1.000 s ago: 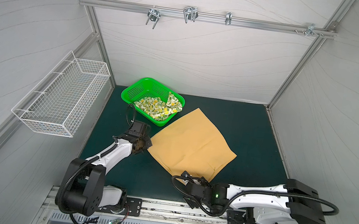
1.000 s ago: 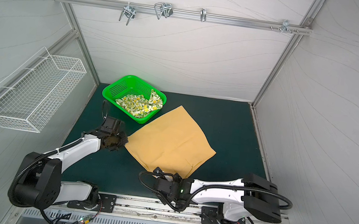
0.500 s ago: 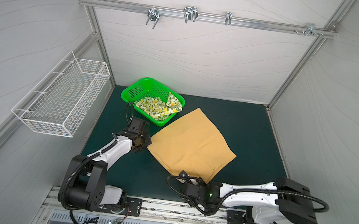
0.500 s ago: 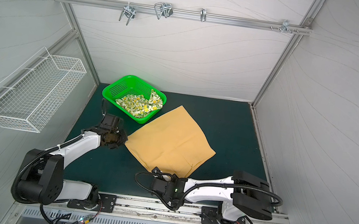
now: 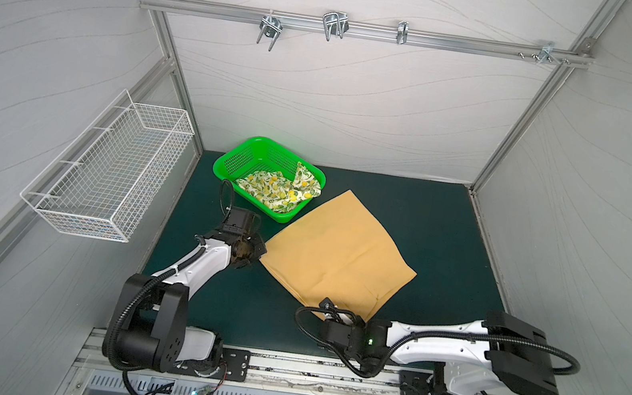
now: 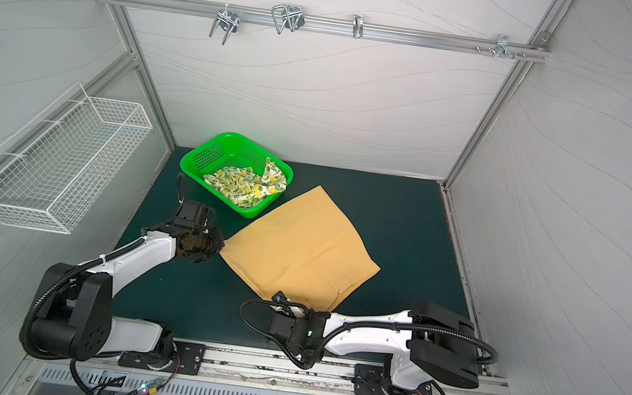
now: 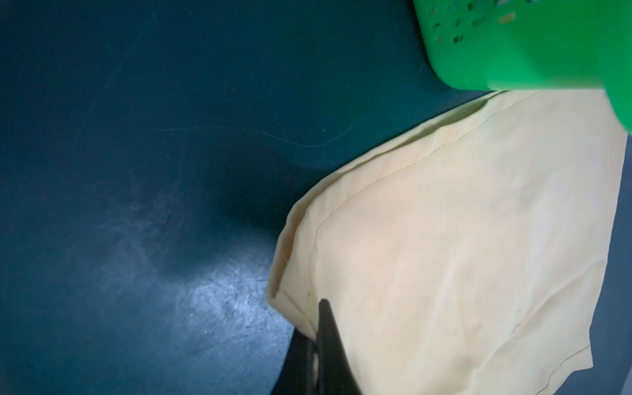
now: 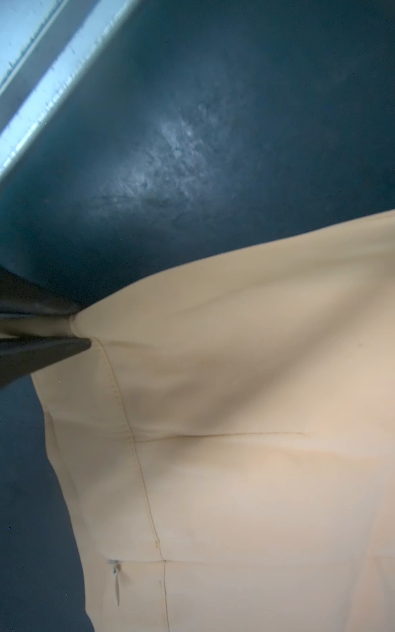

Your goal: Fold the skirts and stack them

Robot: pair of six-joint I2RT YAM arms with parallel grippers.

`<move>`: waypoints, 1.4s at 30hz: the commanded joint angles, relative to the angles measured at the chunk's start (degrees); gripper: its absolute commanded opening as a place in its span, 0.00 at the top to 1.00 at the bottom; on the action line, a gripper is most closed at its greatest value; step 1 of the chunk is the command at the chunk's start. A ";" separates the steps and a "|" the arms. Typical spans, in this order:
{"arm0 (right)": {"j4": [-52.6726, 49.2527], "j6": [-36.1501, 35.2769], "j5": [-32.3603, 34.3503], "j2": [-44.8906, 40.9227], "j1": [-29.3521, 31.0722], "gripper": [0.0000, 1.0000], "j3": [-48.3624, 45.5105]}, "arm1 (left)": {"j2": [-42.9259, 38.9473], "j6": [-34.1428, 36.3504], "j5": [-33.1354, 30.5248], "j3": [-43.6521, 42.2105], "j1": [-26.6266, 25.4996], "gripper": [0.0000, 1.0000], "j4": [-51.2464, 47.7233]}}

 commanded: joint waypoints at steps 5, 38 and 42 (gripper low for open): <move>-1.16 1.36 -3.67 -2.23 1.61 0.96 2.14 | -2.58 0.65 0.26 3.56 0.64 1.00 -1.48; -9.74 6.40 -29.50 -40.27 -25.54 0.95 -7.89 | 0.64 -5.75 -1.85 22.85 -18.94 1.00 4.73; -12.82 6.53 -27.34 -42.42 -27.75 0.95 -8.72 | 8.25 -7.13 -0.82 29.32 -20.30 1.00 5.69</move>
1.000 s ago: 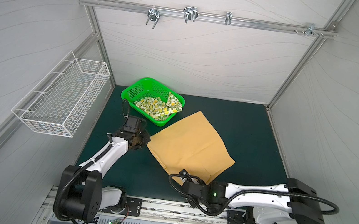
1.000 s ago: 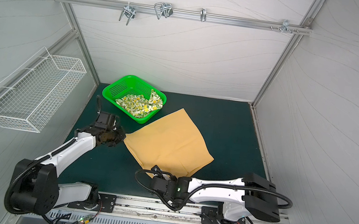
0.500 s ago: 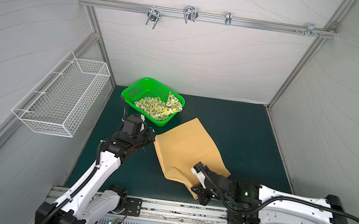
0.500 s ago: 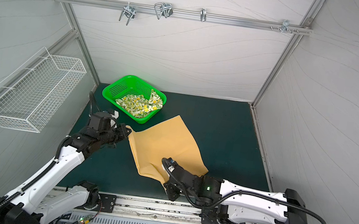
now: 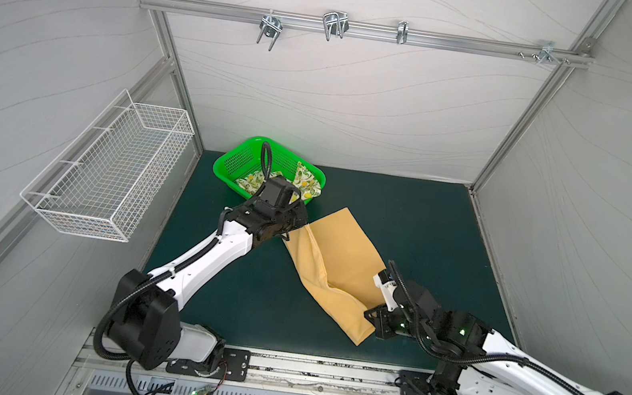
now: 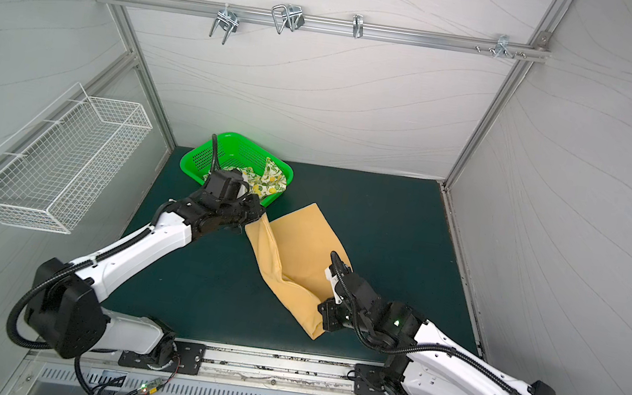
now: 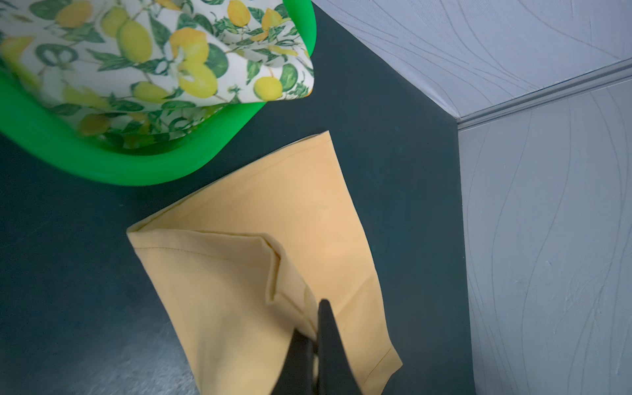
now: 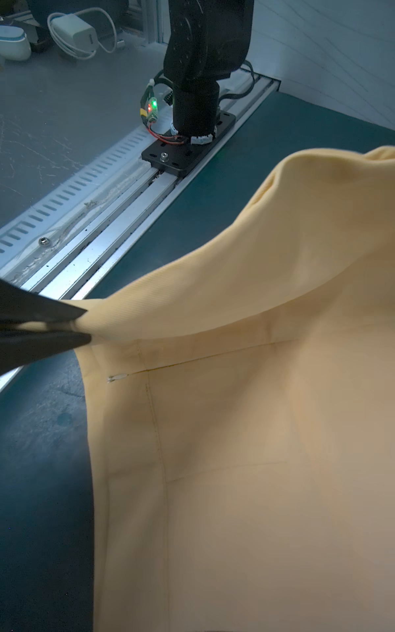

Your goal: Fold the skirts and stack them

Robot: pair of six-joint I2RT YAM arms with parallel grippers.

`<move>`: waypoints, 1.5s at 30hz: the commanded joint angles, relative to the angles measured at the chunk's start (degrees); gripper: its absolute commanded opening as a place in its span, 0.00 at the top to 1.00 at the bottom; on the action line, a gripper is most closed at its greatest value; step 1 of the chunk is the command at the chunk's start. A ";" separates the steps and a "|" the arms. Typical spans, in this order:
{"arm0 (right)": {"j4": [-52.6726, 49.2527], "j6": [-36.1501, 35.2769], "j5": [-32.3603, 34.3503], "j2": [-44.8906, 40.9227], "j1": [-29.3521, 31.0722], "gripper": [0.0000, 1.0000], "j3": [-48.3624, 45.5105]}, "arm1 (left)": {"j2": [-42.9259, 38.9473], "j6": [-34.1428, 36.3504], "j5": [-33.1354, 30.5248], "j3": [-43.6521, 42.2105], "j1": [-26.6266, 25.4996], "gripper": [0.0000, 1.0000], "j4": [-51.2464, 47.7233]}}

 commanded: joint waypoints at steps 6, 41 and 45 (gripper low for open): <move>-7.45 -0.78 0.05 -3.35 -8.09 0.94 -1.80 | 14.99 -1.61 0.32 14.98 -3.61 1.00 2.89; 3.90 -9.31 -13.90 13.55 -38.86 0.93 -3.47 | 50.97 -5.12 6.46 44.38 -5.08 1.00 -0.78; 4.23 -9.82 -13.83 13.93 -39.74 0.93 -3.99 | 53.09 -4.59 8.04 47.31 -5.00 0.89 -2.91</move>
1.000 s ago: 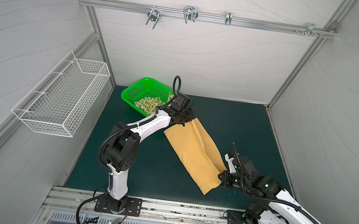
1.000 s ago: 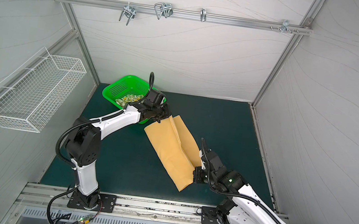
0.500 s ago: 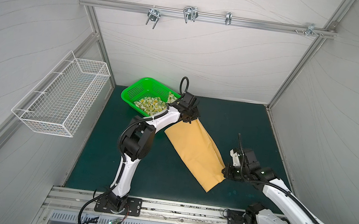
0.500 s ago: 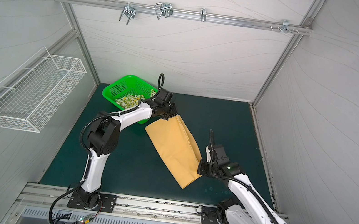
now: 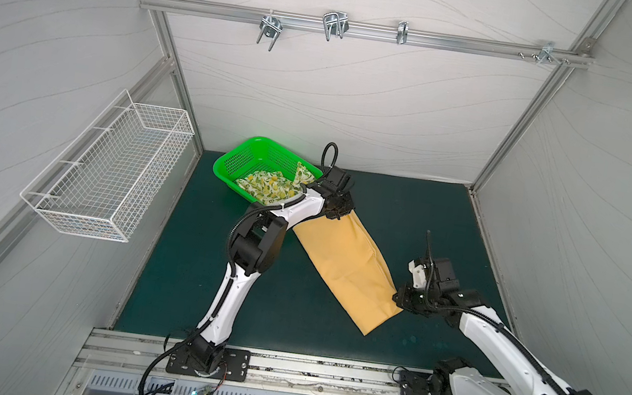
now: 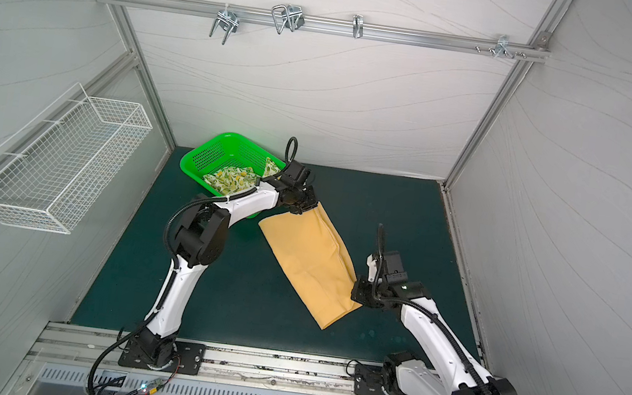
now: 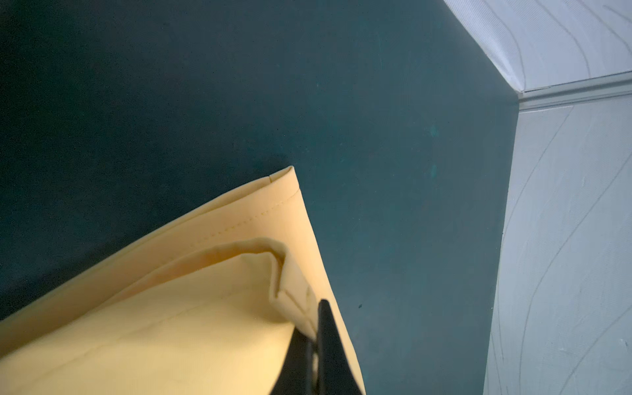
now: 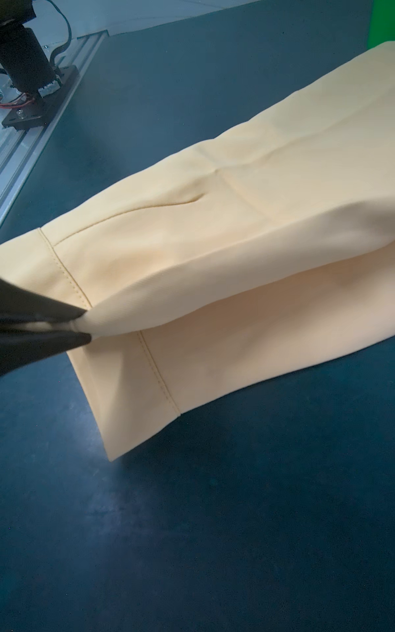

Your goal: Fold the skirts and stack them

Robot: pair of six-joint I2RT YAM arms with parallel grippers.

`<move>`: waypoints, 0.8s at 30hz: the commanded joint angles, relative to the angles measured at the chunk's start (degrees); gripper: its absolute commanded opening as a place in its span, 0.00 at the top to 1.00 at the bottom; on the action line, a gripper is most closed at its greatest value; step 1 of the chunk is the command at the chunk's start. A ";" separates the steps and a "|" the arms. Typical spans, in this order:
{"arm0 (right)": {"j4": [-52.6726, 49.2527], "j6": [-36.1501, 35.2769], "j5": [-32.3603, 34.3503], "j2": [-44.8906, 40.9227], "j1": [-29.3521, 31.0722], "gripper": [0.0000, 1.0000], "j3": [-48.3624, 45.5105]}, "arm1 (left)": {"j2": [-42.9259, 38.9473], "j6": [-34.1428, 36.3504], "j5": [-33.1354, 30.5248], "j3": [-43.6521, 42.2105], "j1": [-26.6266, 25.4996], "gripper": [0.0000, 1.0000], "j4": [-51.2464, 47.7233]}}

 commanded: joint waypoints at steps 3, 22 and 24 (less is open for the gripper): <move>1.05 -1.44 -0.82 0.56 -1.50 0.93 -1.01 | 1.14 -0.39 1.74 3.07 0.03 0.84 -0.37; 3.15 -2.04 3.74 2.36 -5.61 0.86 -0.93 | -10.97 0.77 1.74 -9.75 1.08 0.59 3.05; 3.53 -2.24 4.00 3.29 -6.65 0.83 -0.75 | -12.69 0.97 2.00 -11.65 1.09 0.57 3.62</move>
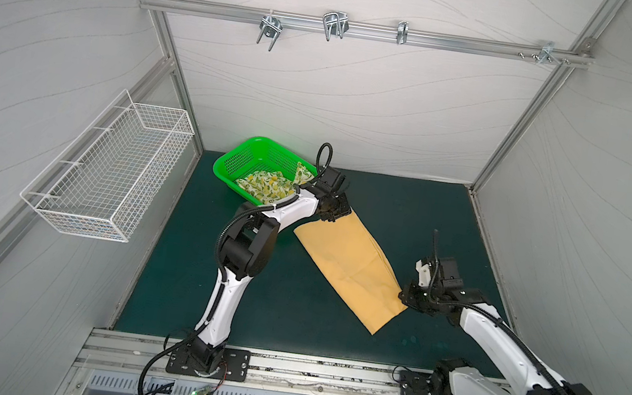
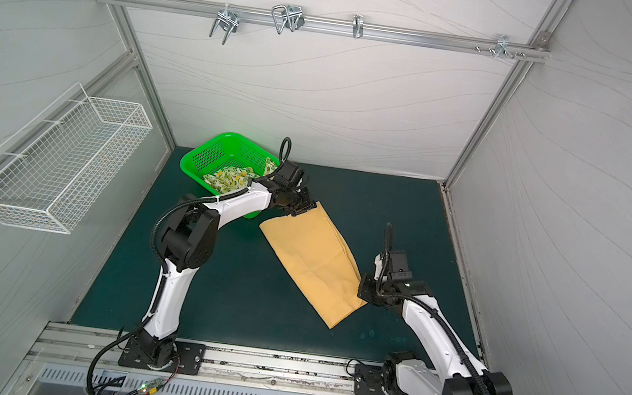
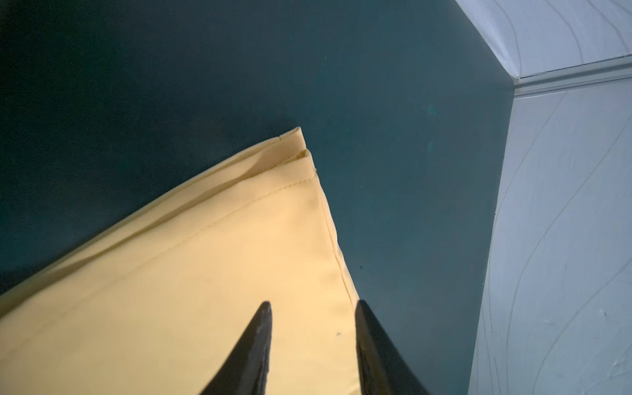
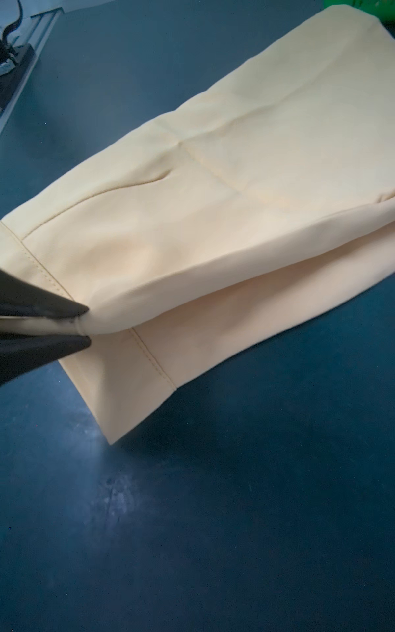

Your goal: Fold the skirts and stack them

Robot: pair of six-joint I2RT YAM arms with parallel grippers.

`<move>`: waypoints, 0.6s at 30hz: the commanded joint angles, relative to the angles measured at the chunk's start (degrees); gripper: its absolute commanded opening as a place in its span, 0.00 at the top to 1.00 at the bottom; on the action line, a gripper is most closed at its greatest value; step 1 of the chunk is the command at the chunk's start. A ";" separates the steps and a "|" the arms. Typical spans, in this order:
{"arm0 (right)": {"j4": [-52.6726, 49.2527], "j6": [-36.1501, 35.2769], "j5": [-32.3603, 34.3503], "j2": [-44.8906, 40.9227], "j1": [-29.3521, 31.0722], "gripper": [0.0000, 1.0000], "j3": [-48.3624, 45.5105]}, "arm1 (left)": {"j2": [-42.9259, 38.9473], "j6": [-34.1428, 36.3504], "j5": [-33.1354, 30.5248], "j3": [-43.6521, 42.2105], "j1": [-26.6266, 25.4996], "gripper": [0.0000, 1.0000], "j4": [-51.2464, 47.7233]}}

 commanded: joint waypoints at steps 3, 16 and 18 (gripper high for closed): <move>2.24 -1.10 1.23 2.47 -2.63 0.73 0.50 | -6.62 0.80 0.59 -4.76 0.30 0.53 3.97; -2.44 2.50 -4.35 -13.03 -1.51 0.01 -1.93 | -20.10 4.45 -1.69 -21.45 0.56 0.08 5.27; -3.18 3.90 -4.62 -14.46 0.40 0.01 -2.52 | -20.49 4.98 -1.86 -23.15 0.95 0.08 5.38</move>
